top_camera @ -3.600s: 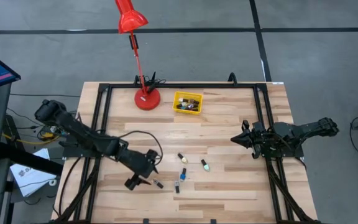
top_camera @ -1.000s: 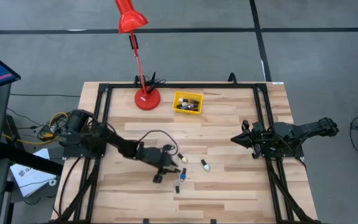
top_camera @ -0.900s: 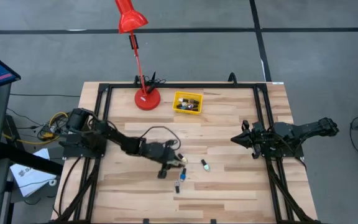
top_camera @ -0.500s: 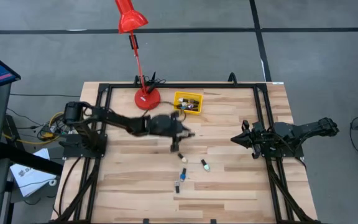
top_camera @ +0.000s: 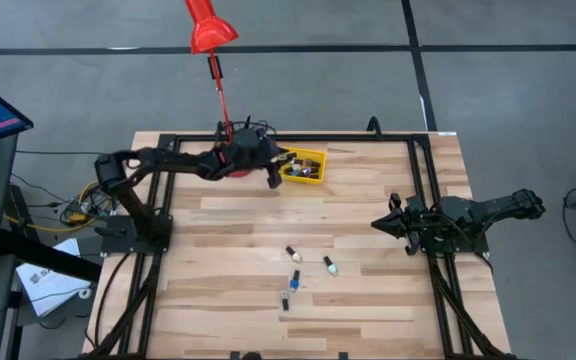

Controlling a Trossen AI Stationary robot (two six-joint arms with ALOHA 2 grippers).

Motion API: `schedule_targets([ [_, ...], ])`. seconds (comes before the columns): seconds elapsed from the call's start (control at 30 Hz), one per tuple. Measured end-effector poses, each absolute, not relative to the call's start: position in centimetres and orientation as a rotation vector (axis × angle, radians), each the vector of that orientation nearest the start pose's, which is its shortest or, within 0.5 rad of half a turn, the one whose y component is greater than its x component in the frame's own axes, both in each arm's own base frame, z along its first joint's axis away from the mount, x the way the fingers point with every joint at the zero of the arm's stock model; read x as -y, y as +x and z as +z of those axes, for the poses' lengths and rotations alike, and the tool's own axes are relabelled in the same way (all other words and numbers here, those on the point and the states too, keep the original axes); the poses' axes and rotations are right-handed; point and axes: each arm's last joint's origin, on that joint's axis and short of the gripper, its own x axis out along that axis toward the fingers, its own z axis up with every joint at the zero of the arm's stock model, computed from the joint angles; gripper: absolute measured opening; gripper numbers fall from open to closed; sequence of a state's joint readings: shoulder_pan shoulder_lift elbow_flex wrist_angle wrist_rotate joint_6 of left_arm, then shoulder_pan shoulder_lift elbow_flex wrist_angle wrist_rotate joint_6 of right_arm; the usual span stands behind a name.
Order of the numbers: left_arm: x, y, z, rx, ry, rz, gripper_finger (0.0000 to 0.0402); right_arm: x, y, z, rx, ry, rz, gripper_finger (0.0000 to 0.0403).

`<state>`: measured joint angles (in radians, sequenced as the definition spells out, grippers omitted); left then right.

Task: Pick & Place Nail Polish
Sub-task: Put the left transparent nail polish bottle into the yellow bin

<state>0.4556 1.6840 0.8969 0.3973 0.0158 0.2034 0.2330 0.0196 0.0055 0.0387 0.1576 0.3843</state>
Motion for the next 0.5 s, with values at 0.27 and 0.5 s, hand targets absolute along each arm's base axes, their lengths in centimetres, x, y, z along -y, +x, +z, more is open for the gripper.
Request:
schedule_targets([
  [0.27, -17.0, 31.2, 19.6, -0.422, 0.095, 0.395, 0.0114, -1.8, 9.7, 16.8, 0.009, 0.389, 0.079, 0.0001],
  [0.5, -16.5, 32.3, 17.3, -0.463, 0.073, 0.353, 0.0113, -1.8, 9.7, 16.8, 0.009, 0.389, 0.079, 0.0001],
])
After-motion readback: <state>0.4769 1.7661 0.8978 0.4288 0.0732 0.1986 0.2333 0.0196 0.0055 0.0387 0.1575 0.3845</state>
